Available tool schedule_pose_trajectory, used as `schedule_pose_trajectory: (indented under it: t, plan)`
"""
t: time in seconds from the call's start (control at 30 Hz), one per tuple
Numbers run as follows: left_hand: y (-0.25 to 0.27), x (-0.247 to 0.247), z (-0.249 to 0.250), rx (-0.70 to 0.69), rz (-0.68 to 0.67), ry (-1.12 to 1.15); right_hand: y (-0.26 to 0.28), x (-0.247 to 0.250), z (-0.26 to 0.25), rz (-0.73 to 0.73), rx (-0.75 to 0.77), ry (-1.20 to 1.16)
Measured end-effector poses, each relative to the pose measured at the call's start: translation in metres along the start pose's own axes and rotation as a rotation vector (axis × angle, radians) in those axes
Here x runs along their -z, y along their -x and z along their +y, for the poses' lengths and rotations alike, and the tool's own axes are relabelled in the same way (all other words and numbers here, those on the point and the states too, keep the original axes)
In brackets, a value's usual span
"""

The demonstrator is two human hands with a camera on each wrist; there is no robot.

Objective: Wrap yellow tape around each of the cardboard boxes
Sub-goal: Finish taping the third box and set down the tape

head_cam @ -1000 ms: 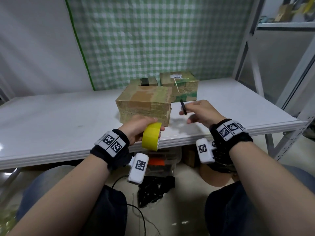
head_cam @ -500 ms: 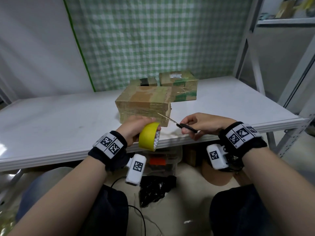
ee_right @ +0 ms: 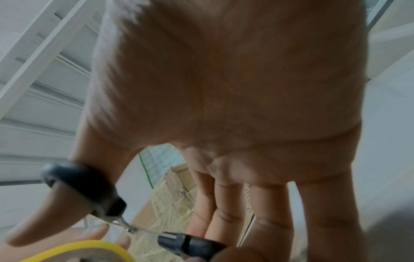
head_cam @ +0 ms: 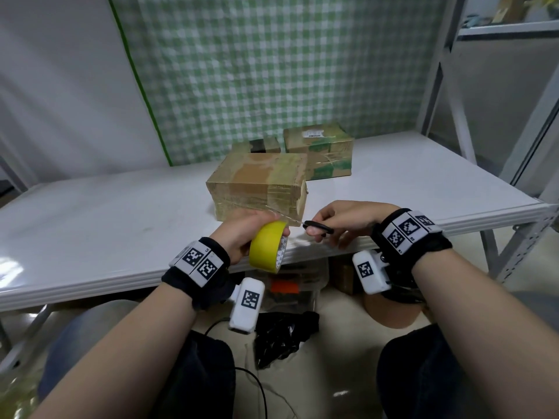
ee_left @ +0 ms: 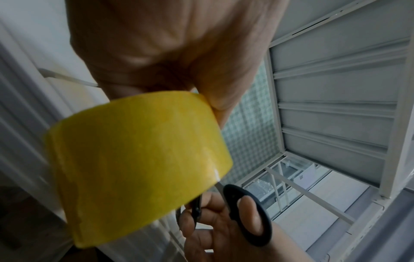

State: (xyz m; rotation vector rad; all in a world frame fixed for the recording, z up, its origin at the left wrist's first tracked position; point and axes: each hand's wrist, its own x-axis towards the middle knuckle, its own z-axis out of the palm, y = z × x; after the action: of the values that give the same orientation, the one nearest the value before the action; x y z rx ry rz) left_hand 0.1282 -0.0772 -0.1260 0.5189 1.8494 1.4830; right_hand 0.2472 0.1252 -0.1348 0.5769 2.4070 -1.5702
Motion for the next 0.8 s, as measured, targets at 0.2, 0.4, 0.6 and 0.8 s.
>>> schedule_pose_trajectory:
  t: [0.2, 0.4, 0.6, 0.8]
  plan:
    - [0.003, 0.001, 0.002, 0.011, -0.005, 0.003, -0.006, -0.003, -0.002, 0.014, 0.034, -0.026]
    - [0.010, 0.001, 0.007, 0.042, -0.021, 0.029, -0.008, -0.002, 0.001, 0.039, 0.063, -0.042]
    - [0.016, 0.002, 0.012, 0.042, -0.024, -0.004, -0.009, -0.003, 0.002, 0.077, 0.097, -0.062]
    - [0.018, 0.001, 0.015, 0.026, -0.049, -0.068, -0.011, 0.001, 0.005, 0.117, 0.088, -0.057]
